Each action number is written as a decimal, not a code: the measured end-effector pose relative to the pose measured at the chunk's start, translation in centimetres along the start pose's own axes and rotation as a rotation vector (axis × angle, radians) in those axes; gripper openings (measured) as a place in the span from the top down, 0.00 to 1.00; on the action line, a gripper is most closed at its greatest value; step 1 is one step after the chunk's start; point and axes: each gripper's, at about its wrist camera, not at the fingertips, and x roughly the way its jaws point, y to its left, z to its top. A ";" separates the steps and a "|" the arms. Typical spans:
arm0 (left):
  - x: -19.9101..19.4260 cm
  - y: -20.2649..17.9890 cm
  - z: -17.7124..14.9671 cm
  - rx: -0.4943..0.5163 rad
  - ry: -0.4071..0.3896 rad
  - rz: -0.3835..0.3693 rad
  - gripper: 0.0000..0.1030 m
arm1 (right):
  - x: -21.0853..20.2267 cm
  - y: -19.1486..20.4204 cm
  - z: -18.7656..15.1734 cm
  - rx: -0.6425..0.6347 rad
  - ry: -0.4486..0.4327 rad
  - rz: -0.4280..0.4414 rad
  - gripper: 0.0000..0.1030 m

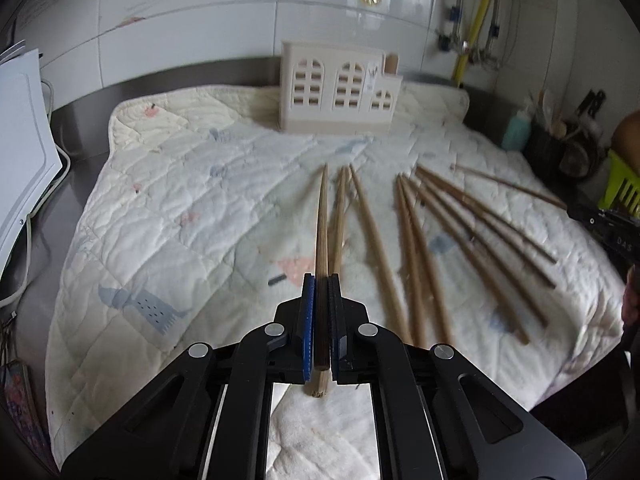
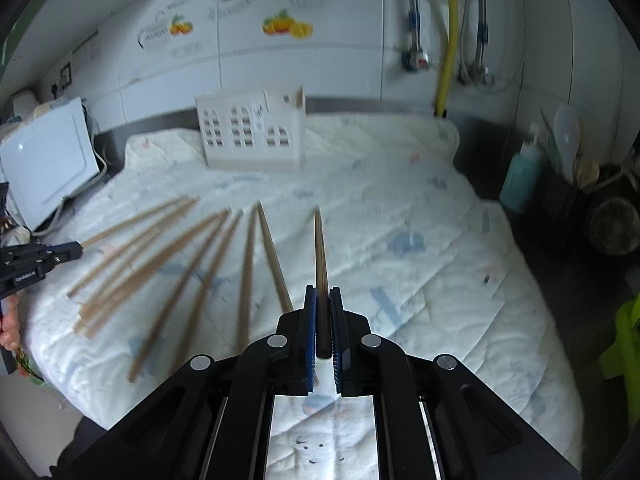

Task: Organize utensils
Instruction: 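Lift the held chopstick with the left gripper toward the white holder while the right gripper carries its own, then open the left gripper to drop its chopstick into the holder while the right gripper releases its own, then move both open grippers back down to the remaining chopsticks, then close the left gripper on a chopstick while the right gripper grasps another chopstick, then lift the left gripper's chopstick up to the holder while the right gripper carries its own there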

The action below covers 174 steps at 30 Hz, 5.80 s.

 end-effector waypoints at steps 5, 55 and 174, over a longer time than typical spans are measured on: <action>-1.5 0.0 1.5 -0.009 -0.059 -0.020 0.95 | -2.6 0.4 3.0 -0.001 -0.075 0.034 0.94; 1.4 -1.1 29.8 0.108 -0.289 0.050 0.95 | 10.8 4.1 29.4 -0.149 -0.052 0.115 0.94; 3.8 -0.3 -2.0 -0.058 0.079 -0.035 0.95 | 2.2 1.7 -0.4 -0.010 0.058 0.076 0.94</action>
